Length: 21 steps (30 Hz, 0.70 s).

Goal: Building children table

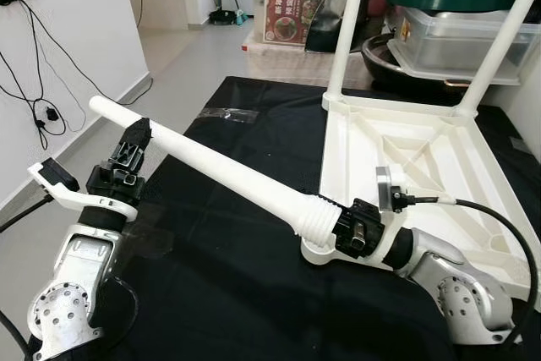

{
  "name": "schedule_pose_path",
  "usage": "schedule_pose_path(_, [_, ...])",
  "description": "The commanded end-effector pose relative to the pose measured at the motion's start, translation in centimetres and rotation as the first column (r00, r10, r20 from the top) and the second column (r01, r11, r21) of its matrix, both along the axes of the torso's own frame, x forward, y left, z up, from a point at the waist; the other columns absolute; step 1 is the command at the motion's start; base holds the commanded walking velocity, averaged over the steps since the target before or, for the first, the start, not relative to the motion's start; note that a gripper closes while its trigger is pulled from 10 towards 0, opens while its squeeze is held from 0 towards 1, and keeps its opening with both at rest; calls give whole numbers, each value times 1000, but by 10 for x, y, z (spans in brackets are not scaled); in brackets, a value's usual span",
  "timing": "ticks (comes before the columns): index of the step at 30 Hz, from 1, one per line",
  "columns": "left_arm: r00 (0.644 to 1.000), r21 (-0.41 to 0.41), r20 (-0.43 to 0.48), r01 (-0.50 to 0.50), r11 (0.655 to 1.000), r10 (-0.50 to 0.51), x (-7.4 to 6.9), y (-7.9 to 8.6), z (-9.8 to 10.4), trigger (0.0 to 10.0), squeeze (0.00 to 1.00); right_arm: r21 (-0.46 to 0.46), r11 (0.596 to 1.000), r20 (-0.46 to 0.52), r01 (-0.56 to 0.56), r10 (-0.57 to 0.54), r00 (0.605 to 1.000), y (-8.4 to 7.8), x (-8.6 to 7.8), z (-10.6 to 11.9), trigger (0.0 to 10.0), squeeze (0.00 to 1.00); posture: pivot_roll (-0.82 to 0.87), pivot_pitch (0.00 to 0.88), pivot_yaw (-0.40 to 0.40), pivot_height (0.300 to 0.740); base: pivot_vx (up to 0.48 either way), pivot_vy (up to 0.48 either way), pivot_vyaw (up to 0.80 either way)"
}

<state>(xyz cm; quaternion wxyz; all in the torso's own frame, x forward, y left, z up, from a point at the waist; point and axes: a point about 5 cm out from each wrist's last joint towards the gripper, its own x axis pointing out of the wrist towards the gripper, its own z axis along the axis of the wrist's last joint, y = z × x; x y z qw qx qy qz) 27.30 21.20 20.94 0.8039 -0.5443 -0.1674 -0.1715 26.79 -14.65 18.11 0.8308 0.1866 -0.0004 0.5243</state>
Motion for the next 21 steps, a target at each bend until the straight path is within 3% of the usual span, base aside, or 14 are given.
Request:
schedule_pose_path(1, [1000, 4, -16, 16, 1000, -16, -1, 0, -2, 10000, 0, 24, 1000, 18, 18, -19, 1000, -3, 2, 4, 0, 0, 55, 0, -30, 740, 0, 0, 0])
schedule_pose_path(6, [999, 4, -44, 16, 1000, -15, 1, 0, -7, 10000, 0, 52, 996, 19, -69, 68, 998, 4, -5, 7, 0, 0, 54, 0, -30, 740, 0, 0, 0])
schedule_pose_path(9, [998, 9, -54, 13, 1000, -12, 2, 3, -9, 10000, 0, 56, 983, -2, -177, 177, 984, 6, -17, 5, 0, 0, 53, 0, -35, 740, 0, 0, 0])
schedule_pose_path(15, [997, 4, -81, 4, 1000, -4, 6, 6, -13, 10000, 0, 93, 968, -31, -235, 239, 971, 3, -22, 2, 0, 0, 52, 0, -36, 740, 0, 0, 0])
schedule_pose_path(21, [997, 4, -80, 4, 1000, -4, 6, 5, -13, 10000, 0, 72, 958, -54, -277, 281, 958, 5, -26, -5, 0, 0, 55, 0, -37, 740, 0, 0, 0])
